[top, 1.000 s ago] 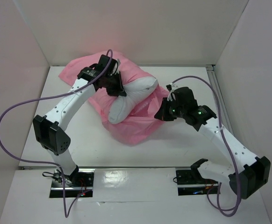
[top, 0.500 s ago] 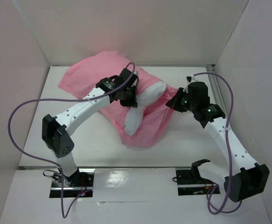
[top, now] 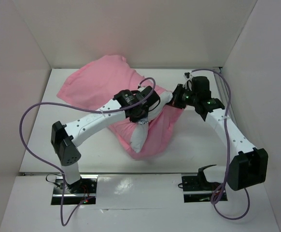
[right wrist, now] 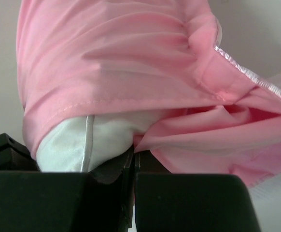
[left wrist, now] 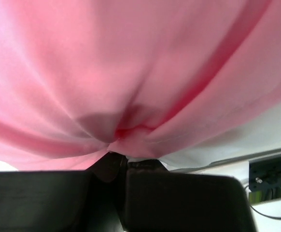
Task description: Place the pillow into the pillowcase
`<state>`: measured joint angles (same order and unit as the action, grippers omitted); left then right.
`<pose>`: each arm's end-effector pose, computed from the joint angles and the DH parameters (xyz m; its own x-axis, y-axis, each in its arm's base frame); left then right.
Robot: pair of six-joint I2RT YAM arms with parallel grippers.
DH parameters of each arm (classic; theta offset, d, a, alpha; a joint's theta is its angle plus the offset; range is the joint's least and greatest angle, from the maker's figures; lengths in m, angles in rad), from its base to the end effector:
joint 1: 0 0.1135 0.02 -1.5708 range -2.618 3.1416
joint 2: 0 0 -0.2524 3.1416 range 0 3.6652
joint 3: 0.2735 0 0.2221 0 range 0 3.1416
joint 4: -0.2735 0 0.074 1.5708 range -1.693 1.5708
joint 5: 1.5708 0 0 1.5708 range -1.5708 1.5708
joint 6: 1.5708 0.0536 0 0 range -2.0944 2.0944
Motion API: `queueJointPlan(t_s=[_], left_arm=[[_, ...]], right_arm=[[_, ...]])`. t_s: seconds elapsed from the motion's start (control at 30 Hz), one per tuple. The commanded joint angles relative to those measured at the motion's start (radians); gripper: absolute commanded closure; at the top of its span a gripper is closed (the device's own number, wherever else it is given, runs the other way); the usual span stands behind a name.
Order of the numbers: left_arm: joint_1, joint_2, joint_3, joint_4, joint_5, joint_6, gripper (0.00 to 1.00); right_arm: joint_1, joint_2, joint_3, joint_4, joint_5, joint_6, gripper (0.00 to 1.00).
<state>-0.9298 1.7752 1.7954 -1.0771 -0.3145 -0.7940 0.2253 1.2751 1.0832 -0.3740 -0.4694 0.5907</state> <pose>0.2197 -0.2668 0.3161 -0.8438 -0.0032 -0.5367 0.0992 0.9818 -0.1617 0.2584 0.0841 0.3077 -0.7523 0.3372 -0.5660 -0.1835 0.7179 0.6716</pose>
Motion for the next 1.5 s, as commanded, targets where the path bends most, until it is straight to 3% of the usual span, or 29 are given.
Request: queueJointPlan(t_s=[0.0,0.13,0.23,0.5,0.63,0.7,0.73,0.87,0.9,1.07,1.17,1.33,1.47], left_arm=[[0.014,0.032,0.088,-0.217,-0.014,-0.013,1.00],[-0.035,0.052,0.221,-0.208,0.090,0.016,1.00],[-0.069,0.061,0.233,-0.190,0.158,-0.017,1.00],[-0.080,0.059,0.226,-0.135,0.196,-0.019,1.00],[-0.034,0.081,0.235,-0.147,0.164,0.016,1.00],[-0.014,0.081,0.293,-0.161,0.143,0.027,0.91],[-0.014,0.081,0.317,-0.161,0.143,0.053,0.70],[-0.023,0.090,0.415,-0.161,0.129,0.088,0.24],[-0.023,0.099,0.442,-0.161,0.120,0.088,0.20],[-0.023,0.110,0.487,-0.144,0.046,0.124,0.20],[-0.014,0.099,0.473,-0.078,-0.032,0.137,0.10],[0.008,0.139,0.498,-0.018,-0.211,0.137,0.06],[0.058,0.139,0.403,0.139,-0.262,0.202,0.06]], right_arm=[[-0.004,-0.029,0.027,0.208,0.002,0.026,1.00],[-0.004,0.021,0.032,0.246,-0.031,0.017,1.00],[-0.004,0.090,0.082,0.265,-0.051,0.017,1.00],[0.005,0.222,0.142,0.293,-0.084,0.008,1.00],[0.025,0.211,0.083,0.328,-0.065,0.031,1.00],[0.025,0.198,0.072,0.319,-0.064,0.031,1.00],[0.025,0.198,0.060,0.319,-0.064,0.015,1.00],[0.025,0.216,0.072,0.280,-0.055,-0.021,1.00],[0.025,0.216,0.072,0.280,-0.064,-0.022,1.00],[0.043,0.225,0.072,0.280,-0.075,-0.032,1.00],[0.052,0.213,0.072,0.271,-0.084,-0.032,1.00],[0.052,0.190,0.072,0.238,-0.084,-0.052,1.00],[0.052,0.153,0.040,0.228,-0.075,-0.052,1.00]])
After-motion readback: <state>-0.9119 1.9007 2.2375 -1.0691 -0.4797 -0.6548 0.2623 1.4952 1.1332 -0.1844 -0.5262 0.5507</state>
